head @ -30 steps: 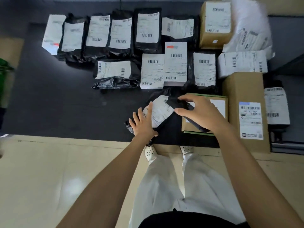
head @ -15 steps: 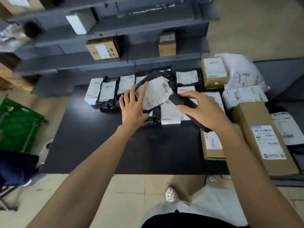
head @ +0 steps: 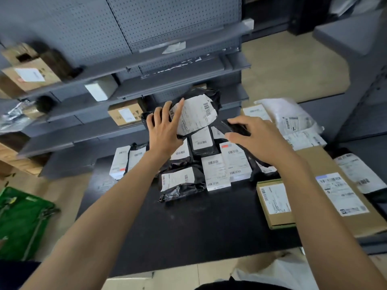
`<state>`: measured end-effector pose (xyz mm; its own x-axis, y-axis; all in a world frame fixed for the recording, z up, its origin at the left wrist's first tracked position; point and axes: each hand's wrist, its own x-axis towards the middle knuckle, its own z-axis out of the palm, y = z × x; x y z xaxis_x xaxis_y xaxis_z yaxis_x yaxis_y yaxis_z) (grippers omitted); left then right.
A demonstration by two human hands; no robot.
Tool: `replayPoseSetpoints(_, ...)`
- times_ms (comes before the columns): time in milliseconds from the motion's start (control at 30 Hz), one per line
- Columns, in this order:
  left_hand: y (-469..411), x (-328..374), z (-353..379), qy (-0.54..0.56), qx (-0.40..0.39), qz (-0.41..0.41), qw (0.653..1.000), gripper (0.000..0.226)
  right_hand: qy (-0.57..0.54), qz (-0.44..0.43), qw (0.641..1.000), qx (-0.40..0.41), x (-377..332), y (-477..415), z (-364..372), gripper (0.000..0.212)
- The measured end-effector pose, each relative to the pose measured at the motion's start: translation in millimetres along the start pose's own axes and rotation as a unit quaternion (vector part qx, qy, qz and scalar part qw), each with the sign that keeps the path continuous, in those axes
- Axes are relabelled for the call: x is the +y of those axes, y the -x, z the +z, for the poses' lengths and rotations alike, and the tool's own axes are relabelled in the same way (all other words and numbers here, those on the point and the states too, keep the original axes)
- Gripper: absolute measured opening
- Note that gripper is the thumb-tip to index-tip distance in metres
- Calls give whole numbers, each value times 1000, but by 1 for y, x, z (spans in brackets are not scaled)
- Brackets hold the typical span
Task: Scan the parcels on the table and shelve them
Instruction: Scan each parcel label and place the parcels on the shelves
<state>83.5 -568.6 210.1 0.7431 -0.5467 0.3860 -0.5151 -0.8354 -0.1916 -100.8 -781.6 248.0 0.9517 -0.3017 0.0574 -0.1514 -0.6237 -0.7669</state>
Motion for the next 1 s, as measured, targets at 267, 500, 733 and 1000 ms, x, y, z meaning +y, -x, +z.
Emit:
replayPoseSetpoints(267,-4,-5,5,15,1,7,1000,116,-7,34,999,-7,-3,1,8,44)
replayPoseSetpoints(500,5,-7,13,21,-6,3,1000,117,-4,49,999,-8,-1,5,14,45)
replayPoseSetpoints(733,24,-7,25,21,-33,-1,999,120,-13,78,996,-34,15,12,18,46)
replayPoseSetpoints(1000,47,7,41,34,-84,-15,996,120,-33,103,991,-74,28,33,24,42)
